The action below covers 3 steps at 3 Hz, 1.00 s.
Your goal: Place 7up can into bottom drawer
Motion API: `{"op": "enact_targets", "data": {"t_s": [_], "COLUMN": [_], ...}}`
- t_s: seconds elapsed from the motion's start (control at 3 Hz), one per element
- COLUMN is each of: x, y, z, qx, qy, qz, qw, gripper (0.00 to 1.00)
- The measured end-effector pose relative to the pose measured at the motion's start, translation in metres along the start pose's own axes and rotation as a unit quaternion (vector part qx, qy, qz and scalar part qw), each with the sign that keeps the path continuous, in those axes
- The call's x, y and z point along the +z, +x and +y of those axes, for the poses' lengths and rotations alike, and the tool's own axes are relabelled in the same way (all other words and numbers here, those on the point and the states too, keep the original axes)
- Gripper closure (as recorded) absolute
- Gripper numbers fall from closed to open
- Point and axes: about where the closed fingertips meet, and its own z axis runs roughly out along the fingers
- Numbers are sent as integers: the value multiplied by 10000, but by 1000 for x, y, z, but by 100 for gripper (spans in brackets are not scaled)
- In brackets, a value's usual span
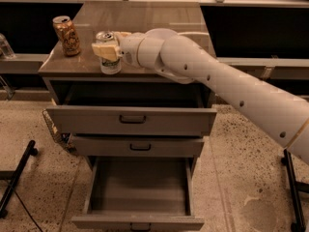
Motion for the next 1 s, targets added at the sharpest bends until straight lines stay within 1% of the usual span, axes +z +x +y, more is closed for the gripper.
{"op": "enact_targets", "data": {"t_s": [1.0], "x": [0], "y": [0], "z": [0], "qx": [0], "qy": [-3], "qz": [-1], "qw": [10000], "gripper": [100]}}
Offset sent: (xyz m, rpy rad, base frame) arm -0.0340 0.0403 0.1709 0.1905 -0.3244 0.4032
